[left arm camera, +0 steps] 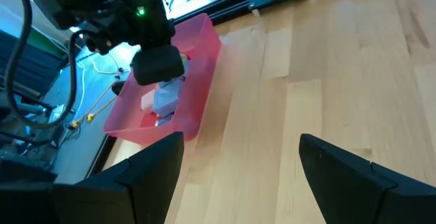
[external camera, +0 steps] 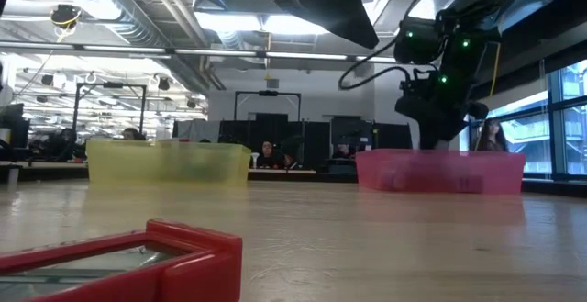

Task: Pick & Place Office items
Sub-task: Put the purple charger adapter into the red bin, then put the left red digital clock into the yellow bin

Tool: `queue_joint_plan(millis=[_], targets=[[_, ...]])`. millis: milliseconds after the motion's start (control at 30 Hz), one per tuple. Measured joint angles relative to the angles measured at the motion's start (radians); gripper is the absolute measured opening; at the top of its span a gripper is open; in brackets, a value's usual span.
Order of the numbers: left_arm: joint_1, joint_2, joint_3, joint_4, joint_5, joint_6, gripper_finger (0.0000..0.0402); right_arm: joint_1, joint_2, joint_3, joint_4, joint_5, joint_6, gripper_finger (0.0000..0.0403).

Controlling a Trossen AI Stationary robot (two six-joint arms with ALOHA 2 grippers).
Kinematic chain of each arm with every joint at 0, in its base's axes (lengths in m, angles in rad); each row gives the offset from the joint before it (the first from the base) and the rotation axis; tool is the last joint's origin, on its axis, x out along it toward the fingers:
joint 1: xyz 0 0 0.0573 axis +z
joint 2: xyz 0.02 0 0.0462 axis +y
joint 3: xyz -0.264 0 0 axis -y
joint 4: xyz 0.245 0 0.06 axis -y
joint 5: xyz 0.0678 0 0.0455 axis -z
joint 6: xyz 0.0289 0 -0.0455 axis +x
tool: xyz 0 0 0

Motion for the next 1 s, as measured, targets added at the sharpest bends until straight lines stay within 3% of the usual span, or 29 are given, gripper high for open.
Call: queue_joint_plan(millis=[200,633,1000], targets=[[0.0,0.0,0.0,-0.007,-0.001,0.0,0.029,0.0,0.031,0.0,-0.002,0.026,-0.015,0.0138],[-0.005,-0.001,0.0,-0.018,0.009,-0.022,0.029,0.0,0.007,0.0,-0.001,0.019,-0.019,0.0244],[-0.058,-0.073,0.0,-0.204,0.373,-0.328,0.029,0.064,-0.171,0.0,-0.002,0.027,-0.054,0.0279]])
